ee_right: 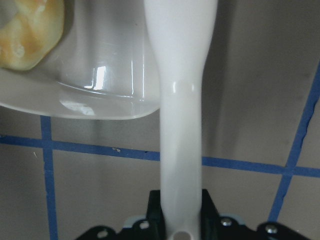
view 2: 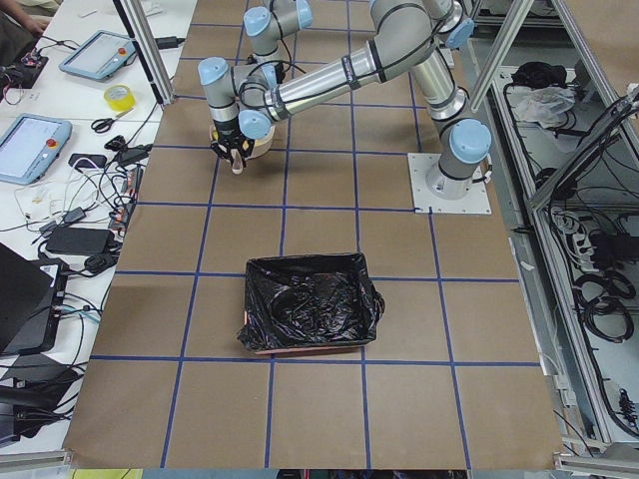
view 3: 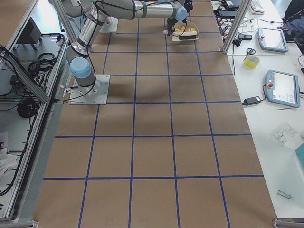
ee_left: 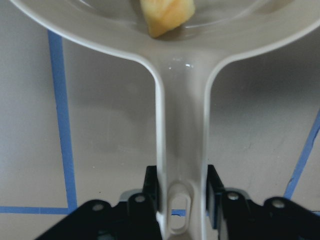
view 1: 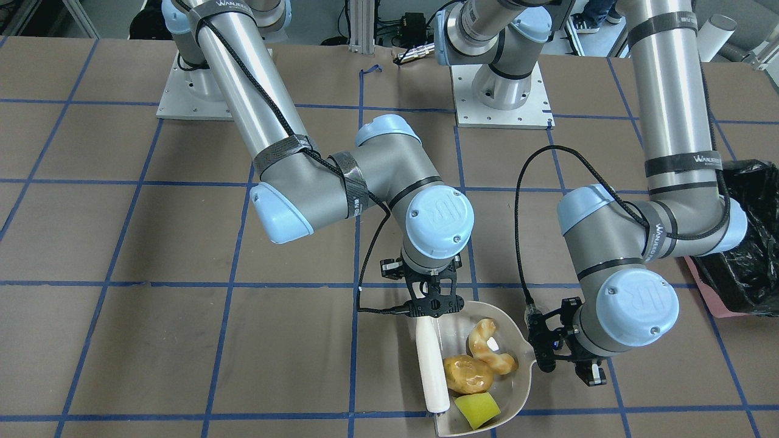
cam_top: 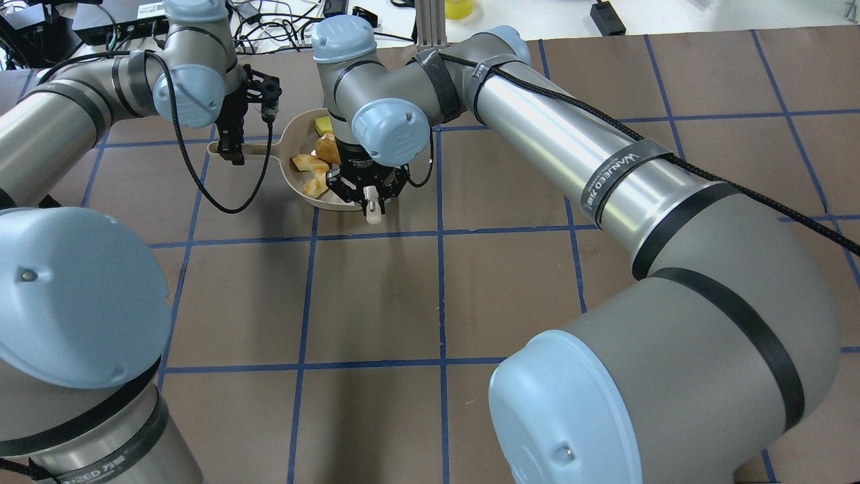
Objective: Sweep and dump trash into bin
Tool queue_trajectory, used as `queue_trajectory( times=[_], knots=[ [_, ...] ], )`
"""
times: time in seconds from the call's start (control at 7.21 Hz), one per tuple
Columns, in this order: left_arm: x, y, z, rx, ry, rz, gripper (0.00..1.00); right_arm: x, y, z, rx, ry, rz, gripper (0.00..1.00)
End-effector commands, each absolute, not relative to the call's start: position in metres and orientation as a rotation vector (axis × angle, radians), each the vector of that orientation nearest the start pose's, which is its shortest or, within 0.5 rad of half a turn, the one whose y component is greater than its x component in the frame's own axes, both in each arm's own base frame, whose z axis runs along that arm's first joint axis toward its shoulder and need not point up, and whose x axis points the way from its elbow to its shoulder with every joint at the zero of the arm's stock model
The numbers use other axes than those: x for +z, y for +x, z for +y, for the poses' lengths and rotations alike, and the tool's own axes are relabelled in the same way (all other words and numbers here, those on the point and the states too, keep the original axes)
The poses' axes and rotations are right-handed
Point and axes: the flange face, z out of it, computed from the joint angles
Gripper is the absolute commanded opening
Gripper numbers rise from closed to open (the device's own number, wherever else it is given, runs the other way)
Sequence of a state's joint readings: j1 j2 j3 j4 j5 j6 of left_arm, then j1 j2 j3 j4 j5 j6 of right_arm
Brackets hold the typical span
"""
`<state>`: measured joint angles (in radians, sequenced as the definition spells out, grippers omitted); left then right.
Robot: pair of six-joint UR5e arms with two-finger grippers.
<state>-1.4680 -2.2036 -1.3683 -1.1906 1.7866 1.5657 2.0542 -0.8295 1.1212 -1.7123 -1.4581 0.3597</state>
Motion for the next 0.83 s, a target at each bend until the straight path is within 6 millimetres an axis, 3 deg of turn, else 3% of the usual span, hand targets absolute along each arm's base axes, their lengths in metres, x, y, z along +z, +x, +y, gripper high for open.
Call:
queue_trajectory(
  times=[0.0,0.14,0.42,0.69],
  knots=[
    [0.24,-0.04,-0.71,0.277,2.032,2.248,0.1,0.249,0.463,-0.597,0.279,-0.216,3.104,0.0],
    [0.24,-0.04,-0.71,0.276,2.04,2.244,0.1,0.263,0.429,-0.616,0.266,-0.167,3.115,0.0],
    [0.241,-0.036,-0.711,0.227,2.057,2.271,0.09,0.29,0.321,-0.66,0.252,0.078,3.106,0.0],
    [0.252,-0.021,-0.711,0.199,2.037,2.287,0.09,0.287,0.213,-0.674,0.316,0.27,3.088,0.0]
  ],
)
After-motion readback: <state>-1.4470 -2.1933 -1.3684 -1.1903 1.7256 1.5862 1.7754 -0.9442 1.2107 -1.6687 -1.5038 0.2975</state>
